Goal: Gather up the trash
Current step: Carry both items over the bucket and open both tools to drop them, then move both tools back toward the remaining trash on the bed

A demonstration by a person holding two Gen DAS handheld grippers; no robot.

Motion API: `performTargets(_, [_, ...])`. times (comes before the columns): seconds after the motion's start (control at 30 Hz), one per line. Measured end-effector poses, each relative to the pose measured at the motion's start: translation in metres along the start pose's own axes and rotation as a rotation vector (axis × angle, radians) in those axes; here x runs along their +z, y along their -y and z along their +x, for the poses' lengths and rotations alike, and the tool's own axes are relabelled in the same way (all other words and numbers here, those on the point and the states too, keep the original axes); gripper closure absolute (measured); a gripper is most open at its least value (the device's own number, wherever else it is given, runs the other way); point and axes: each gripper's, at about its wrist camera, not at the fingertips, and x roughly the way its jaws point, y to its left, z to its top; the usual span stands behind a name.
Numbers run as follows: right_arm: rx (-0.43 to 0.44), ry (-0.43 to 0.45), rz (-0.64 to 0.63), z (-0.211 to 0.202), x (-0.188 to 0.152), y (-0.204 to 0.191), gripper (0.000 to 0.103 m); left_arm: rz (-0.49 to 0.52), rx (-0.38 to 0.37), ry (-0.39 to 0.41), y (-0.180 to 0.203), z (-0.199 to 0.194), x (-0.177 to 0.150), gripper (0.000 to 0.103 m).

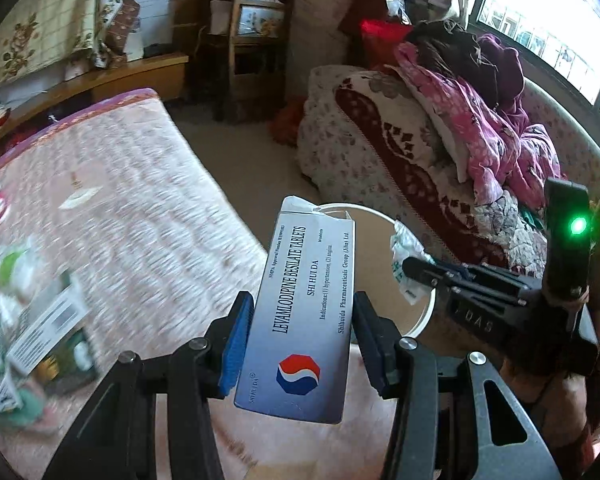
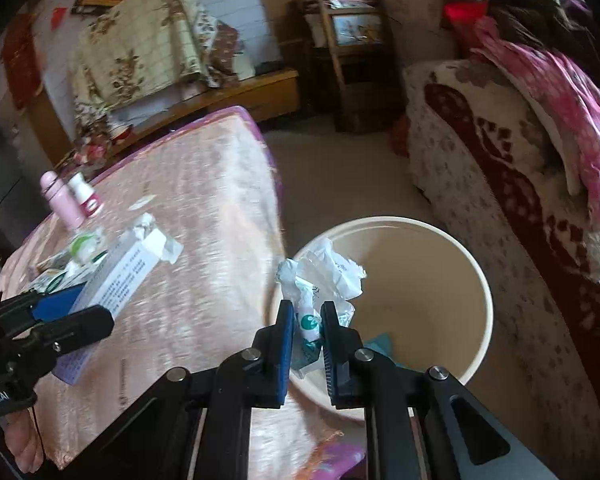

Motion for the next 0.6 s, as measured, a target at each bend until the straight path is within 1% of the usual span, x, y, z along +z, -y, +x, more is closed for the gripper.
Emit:
performTargets(0.07, [-0.012,-0.008,0.018,0.008,0.003,0.011,0.087,-0.002,-0.011,-0.011,0.005,0.012,0.008,0.051])
performTargets(0.23, [-0.052,-0.024,0.073,0.028,0.006,0.037,0.087,-0.043,-0.065,-0.040,0.013,0.045,0.023,0.051])
performTargets(0.37, [-0.094,-0.044,0.129,0.043,0.003,0.057,0.085,-0.067,-0.107,-0.044,0.017,0.065,0.029,0.050])
performTargets(0.43, [-0.097,-0.065,0.144,0.050,0.001,0.065,0.085,-0.078,-0.120,-0.054,0.017,0.074,0.030,0.045])
performTargets(0.47, [-0.097,-0.071,0.152,0.052,0.000,0.068,0.084,-0.086,-0.121,-0.057,0.017,0.076,0.030,0.039])
performTargets(0.5, [-0.095,-0.075,0.162,0.052,-0.001,0.071,0.083,-0.094,-0.125,-0.055,0.016,0.078,0.030,0.038])
performTargets(0.57, [-0.084,-0.076,0.182,0.052,-0.002,0.076,0.077,-0.105,-0.123,-0.058,0.014,0.079,0.028,0.038])
performTargets(0.6, [-0.077,-0.074,0.192,0.051,-0.002,0.079,0.065,-0.106,-0.115,-0.060,0.013,0.079,0.027,0.038])
